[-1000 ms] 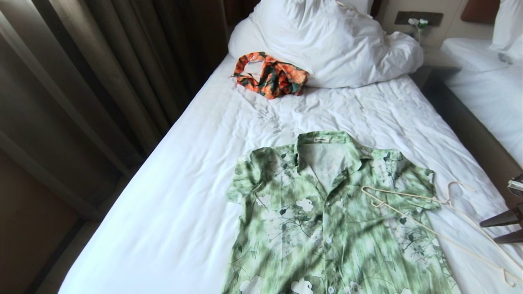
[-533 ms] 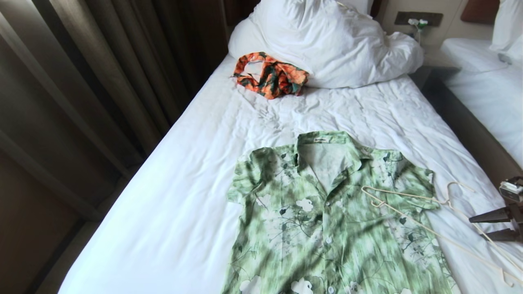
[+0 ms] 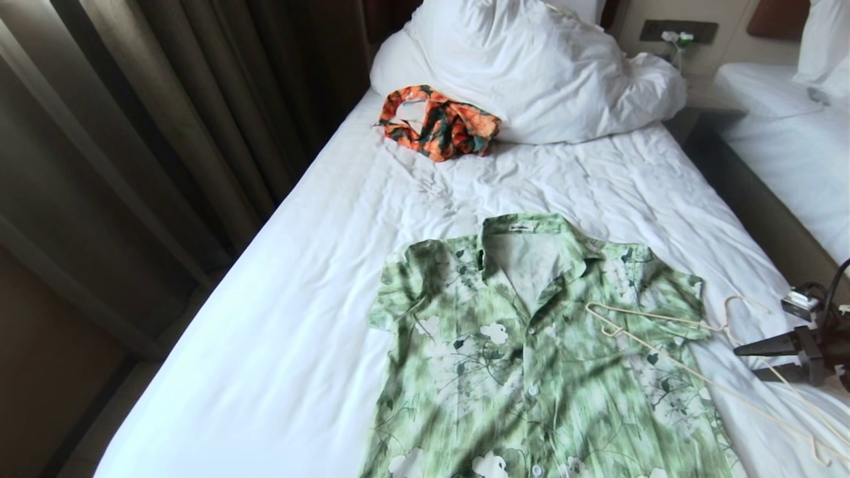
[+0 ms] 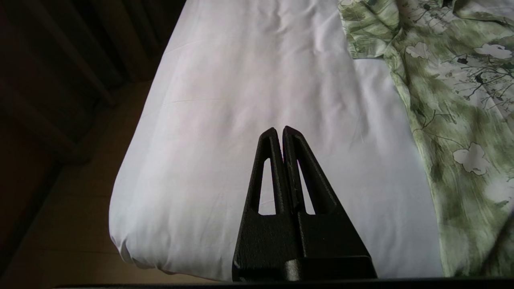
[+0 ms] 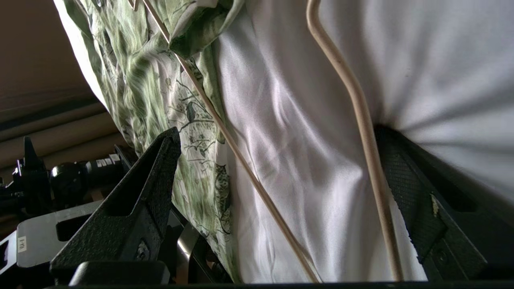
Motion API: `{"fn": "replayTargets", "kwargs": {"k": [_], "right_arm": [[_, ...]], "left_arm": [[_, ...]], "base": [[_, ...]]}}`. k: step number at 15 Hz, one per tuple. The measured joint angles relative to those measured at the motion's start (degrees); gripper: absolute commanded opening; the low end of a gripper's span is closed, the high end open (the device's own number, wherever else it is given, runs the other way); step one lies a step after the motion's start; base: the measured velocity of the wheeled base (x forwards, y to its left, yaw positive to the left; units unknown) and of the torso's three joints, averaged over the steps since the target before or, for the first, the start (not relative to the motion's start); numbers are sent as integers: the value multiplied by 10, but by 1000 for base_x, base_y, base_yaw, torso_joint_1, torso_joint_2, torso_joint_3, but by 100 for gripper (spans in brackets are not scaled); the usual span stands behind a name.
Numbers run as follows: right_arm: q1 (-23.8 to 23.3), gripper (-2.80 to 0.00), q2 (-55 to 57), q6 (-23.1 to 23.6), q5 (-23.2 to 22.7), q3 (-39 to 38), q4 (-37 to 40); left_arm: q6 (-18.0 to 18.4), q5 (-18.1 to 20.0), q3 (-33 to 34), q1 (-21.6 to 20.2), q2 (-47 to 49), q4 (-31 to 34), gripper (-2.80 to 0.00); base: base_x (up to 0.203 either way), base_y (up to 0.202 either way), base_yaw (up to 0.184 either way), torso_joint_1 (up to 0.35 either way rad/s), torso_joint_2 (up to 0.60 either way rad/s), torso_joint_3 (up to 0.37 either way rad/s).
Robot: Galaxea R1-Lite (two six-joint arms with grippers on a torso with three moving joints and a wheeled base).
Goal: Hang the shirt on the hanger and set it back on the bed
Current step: Lift the shirt and hanger
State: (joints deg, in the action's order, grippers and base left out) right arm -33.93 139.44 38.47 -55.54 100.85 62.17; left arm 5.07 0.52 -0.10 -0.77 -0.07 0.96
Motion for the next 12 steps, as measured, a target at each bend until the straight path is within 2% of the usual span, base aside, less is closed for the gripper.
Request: {"fn": "replayTargets", "kwargs": {"k": [6, 12], "right_arm": [[38, 0, 1, 0, 0, 7, -1], [44, 0, 1, 1, 4, 7, 0]], "left_arm": [[0, 0, 0, 0, 0, 0, -280], [0, 0, 0, 0, 0, 0, -280]], "base": [[0, 0, 0, 0, 0, 0], [0, 0, 0, 0, 0, 0]]}}
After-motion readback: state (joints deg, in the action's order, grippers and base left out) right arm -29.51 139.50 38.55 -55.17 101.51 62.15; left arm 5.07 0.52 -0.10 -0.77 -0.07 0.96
